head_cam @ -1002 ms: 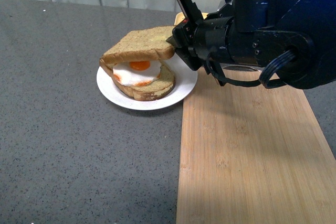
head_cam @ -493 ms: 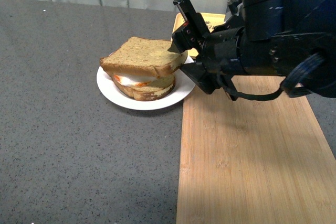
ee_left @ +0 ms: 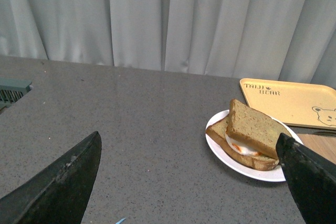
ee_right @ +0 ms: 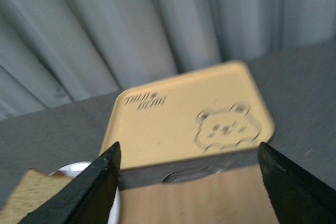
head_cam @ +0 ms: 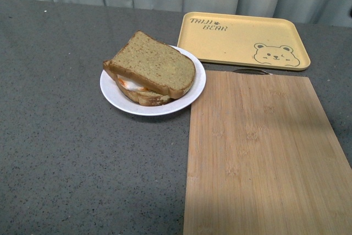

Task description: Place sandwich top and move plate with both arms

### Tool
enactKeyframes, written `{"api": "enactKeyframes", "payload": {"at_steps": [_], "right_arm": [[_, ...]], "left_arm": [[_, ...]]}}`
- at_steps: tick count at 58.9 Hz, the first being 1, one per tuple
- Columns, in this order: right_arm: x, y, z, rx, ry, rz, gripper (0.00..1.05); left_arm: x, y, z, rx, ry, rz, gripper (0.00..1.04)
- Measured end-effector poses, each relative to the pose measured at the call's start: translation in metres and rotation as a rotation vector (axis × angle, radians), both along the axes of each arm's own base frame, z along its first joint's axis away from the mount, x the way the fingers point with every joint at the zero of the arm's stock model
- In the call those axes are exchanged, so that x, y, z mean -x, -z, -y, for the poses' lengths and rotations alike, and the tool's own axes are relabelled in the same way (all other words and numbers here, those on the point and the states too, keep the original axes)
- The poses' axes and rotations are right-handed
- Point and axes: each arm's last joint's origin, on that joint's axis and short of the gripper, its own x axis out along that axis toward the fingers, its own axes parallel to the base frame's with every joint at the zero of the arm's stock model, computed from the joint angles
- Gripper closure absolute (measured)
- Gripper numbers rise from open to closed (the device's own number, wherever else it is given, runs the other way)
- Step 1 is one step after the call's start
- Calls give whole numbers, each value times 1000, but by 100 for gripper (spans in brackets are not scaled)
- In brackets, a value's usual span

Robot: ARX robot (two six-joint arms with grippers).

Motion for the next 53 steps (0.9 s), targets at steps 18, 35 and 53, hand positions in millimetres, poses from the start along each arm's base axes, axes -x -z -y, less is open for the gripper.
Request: {"api": "enactKeyframes", "payload": {"at_steps": [18,35,53], "right_arm": [[56,-1,36,140,-2,7,104],[84,-2,49,142,-4,8,104],[110,-2,63,141,-2,10,104]], "left_arm": [[0,0,0,0,0,0,7],[0,0,0,0,0,0,7],[0,0,0,0,0,0,7]]}}
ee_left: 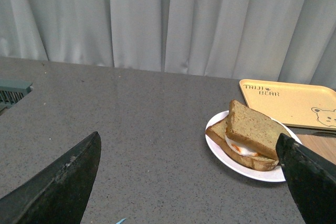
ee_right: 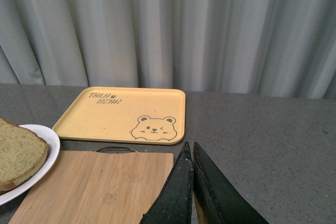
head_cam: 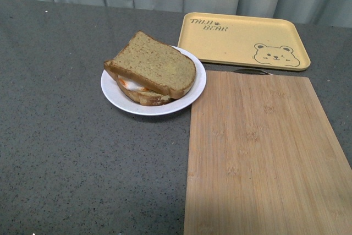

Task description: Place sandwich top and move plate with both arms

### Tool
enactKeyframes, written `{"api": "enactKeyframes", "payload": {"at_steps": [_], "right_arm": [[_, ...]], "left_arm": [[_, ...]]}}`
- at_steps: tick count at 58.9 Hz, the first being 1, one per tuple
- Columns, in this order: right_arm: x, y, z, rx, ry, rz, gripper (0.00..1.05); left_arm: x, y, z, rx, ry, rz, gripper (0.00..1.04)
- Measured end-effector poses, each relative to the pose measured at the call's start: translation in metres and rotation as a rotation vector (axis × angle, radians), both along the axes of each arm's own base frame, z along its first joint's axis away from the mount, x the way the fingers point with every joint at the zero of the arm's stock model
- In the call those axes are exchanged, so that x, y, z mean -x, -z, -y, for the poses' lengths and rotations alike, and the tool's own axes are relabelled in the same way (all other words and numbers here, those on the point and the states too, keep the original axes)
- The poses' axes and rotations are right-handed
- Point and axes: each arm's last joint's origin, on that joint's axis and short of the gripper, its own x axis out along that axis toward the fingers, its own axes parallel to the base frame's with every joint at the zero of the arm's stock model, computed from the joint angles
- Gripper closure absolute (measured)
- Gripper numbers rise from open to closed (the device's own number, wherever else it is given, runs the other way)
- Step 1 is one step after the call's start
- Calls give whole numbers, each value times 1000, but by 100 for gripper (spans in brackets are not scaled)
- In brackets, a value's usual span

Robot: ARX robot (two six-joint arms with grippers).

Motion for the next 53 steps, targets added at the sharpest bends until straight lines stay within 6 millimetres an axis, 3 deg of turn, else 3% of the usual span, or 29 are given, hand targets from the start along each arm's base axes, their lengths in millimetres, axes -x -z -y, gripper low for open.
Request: {"api": "enactKeyframes", "payload": {"at_steps": [53], "right_arm": [[31,-6,0,0,0,24,104]], "left_arm": [[0,0,0,0,0,0,7]]}}
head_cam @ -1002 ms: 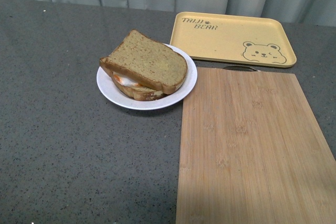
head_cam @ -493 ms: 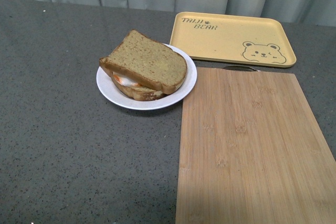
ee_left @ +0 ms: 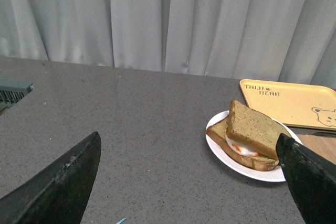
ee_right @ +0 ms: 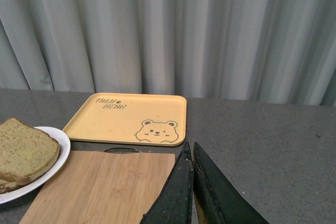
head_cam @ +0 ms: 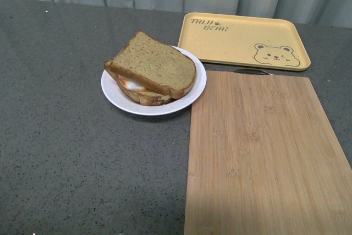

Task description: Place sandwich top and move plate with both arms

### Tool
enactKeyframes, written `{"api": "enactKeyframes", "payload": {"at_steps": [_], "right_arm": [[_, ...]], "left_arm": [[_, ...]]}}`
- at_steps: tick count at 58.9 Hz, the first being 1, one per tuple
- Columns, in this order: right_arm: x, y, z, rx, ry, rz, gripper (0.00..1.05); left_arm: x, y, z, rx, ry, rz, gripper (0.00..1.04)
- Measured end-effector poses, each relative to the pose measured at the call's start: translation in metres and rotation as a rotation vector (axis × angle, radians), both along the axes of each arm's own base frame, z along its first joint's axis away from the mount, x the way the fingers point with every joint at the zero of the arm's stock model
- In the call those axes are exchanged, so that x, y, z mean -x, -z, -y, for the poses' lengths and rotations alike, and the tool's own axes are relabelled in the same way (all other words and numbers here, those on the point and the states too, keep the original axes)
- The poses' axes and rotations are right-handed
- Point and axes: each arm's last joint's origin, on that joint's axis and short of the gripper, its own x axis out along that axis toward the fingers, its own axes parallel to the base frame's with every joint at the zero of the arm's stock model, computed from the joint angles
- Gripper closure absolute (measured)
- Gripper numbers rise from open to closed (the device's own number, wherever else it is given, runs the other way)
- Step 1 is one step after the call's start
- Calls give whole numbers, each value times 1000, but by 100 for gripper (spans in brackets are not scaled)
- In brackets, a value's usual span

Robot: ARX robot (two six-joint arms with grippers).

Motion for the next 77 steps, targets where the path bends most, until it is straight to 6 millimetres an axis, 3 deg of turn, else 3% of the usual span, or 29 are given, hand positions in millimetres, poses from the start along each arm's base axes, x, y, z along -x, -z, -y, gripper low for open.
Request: {"api": "enactKeyframes", "payload": {"at_steps": [35,54,59,63,68,77], "right_arm": [[16,3,0,0,-3,-5,104],[16,3,0,2,-3,-6,51],[16,3,0,2,-3,-6,39],[16,3,0,2,-3,-6,25],[16,3,0,2,-3,-6,9],[16,3,0,1,-3,-6,9]], "left_arm": [[0,0,0,0,0,1,7],[0,0,0,0,4,-2,7],[-2,3,0,39,101,-188,7],[-14,13,0,109,124,-365,7],[-30,18,2,179,121,-448,7],[-80,19,19,332,140,-528,7]]}}
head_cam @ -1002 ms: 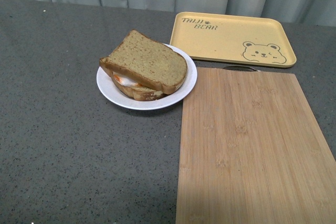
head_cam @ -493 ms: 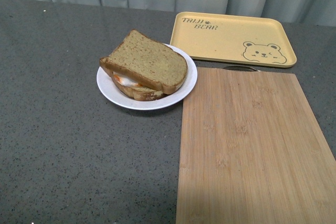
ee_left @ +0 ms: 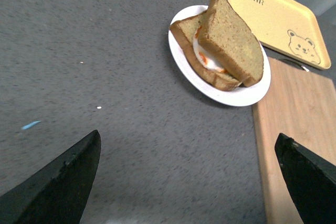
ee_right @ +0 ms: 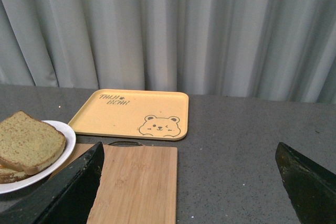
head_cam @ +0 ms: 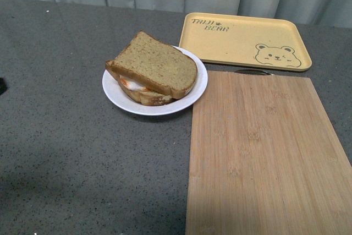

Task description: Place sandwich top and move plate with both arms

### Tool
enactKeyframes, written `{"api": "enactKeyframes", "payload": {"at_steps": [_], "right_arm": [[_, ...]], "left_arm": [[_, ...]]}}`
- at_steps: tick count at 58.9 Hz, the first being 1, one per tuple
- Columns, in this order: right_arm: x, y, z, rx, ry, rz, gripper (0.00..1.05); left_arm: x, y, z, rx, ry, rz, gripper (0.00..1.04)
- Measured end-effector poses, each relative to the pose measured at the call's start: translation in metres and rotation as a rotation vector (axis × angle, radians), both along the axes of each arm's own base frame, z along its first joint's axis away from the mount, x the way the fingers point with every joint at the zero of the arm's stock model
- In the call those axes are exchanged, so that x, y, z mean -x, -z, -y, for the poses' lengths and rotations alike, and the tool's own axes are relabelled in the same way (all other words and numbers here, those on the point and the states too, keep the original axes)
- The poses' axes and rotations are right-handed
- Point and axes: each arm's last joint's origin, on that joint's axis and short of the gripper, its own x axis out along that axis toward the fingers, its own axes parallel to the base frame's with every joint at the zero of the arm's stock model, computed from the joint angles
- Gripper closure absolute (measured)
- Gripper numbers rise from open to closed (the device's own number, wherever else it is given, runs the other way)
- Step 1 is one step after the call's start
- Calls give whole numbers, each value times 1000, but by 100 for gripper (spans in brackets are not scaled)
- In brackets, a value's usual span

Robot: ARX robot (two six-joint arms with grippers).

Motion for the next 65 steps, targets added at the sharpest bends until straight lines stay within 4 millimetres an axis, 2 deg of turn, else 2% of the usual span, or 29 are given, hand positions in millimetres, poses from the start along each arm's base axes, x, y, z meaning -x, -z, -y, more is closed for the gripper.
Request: {"api": "enactKeyframes", "payload": {"at_steps": [9,13,21,33,51,54,65], "right_arm": [[0,0,0,0,0,0,9],[0,0,0,0,0,0,9],[0,0,0,0,0,0,9],[0,0,0,0,0,0,9],[0,0,0,0,0,0,9],[0,0,0,0,0,0,9],[0,0,0,0,0,0,9]], "left_arm": [[-42,18,16,131,-33,-137,7],[-65,35,26,215,-68,-236,7],[-92,55,36,351,-146,-318,7],[-115,72,49,435,-228,-390,7],[-136,85,81,411,-211,-439,7],[-138,87,83,409,-214,-449,12],[-153,96,90,411,-251,-480,44]]}}
